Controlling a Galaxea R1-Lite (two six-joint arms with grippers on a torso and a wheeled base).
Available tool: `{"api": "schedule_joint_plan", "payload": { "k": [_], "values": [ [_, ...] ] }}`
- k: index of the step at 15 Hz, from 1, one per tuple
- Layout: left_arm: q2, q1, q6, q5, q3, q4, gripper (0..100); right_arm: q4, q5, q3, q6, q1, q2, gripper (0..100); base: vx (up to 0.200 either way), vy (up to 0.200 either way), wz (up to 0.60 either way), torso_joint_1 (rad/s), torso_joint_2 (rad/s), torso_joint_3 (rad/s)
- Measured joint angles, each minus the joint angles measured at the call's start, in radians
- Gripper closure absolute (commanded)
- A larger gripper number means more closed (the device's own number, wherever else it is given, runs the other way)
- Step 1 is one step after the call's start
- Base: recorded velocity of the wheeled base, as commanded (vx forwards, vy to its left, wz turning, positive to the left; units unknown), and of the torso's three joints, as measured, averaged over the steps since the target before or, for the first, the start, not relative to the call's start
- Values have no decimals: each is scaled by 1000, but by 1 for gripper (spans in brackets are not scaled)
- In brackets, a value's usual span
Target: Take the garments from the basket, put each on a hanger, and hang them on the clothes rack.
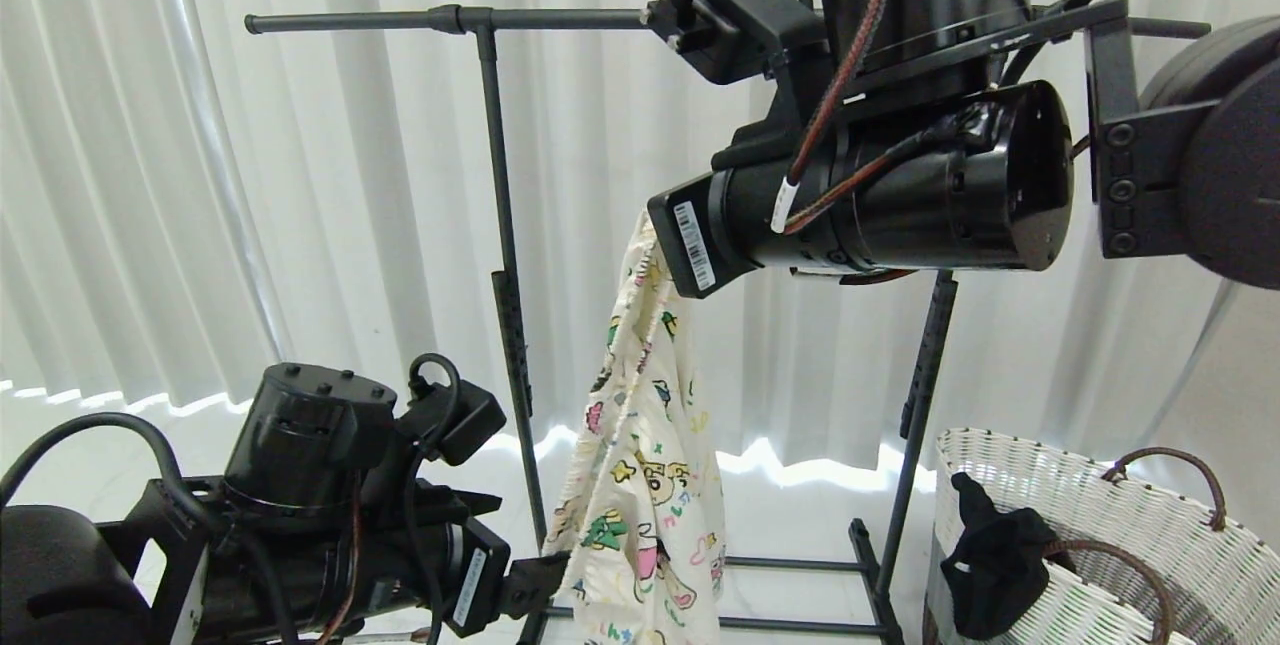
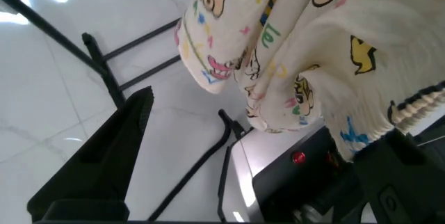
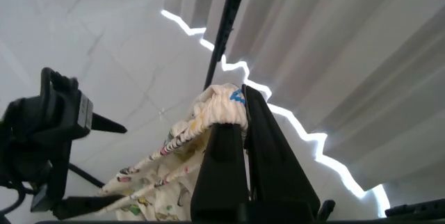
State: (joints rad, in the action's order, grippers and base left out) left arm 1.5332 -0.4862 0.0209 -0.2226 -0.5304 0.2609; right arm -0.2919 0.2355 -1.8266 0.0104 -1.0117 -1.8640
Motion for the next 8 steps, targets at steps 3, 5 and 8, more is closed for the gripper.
{"api": "schedule_joint_plan", "payload": {
  "k": [3,5,8],
  "values": [
    [-16,9,2,7,7,-1,100,2,3,71,0,8,34,100,0,0,0,0,0,0],
    [-37,10,3,41,9,-2,100,3,24,151,1,19,73,100,0,0,0,0,0,0],
    [-103,17,6,85,5,-2,100,5,81,320,7,58,166,100,0,0,0,0,0,0]
  ]
}}
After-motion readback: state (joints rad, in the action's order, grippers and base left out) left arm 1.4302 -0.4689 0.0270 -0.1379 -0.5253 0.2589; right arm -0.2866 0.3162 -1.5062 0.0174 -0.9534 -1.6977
